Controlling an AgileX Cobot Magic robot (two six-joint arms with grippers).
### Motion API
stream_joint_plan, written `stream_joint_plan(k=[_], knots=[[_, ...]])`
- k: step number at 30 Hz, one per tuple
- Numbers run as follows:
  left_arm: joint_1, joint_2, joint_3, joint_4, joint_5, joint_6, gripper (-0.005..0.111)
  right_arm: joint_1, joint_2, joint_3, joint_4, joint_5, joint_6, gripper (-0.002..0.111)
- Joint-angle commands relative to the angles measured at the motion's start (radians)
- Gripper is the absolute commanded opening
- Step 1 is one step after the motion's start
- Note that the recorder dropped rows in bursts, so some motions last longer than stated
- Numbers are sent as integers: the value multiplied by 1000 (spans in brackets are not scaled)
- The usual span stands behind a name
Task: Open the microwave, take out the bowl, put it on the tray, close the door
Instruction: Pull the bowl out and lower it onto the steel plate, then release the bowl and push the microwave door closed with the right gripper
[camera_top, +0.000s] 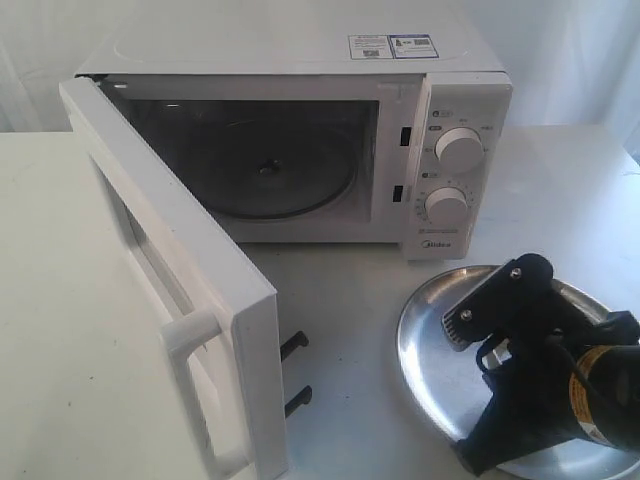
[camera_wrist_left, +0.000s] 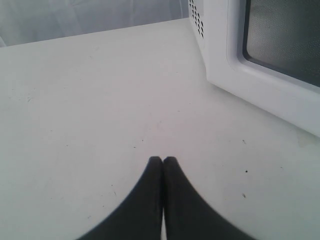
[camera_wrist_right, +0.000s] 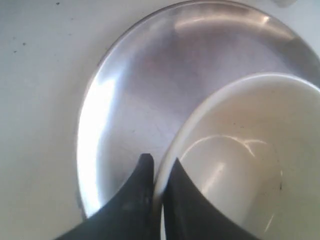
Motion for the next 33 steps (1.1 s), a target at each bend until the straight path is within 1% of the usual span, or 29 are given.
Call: stream_joint_plan(k=[1, 6, 10, 12, 14, 17, 27, 29, 31, 33], knots=[[-1, -2, 3, -4, -1, -6, 0, 1, -10, 1, -196, 39, 201, 0], [-1, -2, 3, -4, -1, -6, 0, -2, 42, -1, -256, 5, 216, 0], [-1, -2, 3, -4, -1, -6, 0, -35, 150, -1, -363, -84, 284, 0], [-1, -2, 3, -4, -1, -6, 0, -41, 196, -4, -447, -70, 387, 0], [-1, -2, 3, -4, -1, -6, 0, -43, 236, -4, -570, -26, 545, 0], [-1, -2, 3, -4, -1, -6, 0, -45, 273, -4, -677, 10, 681, 0], [-1, -2, 3, -4, -1, -6, 0, -45, 290, -7, -688, -23, 684, 1], [-1, -2, 3, -4, -1, -6, 0, -45, 290, -11, -693, -23, 702, 6], [-1, -2, 3, -4, -1, -6, 0, -45, 290, -15, -696, -20, 706, 16], [-1, -2, 3, -4, -1, -6, 0, -45, 290, -17, -696, -20, 711, 31]])
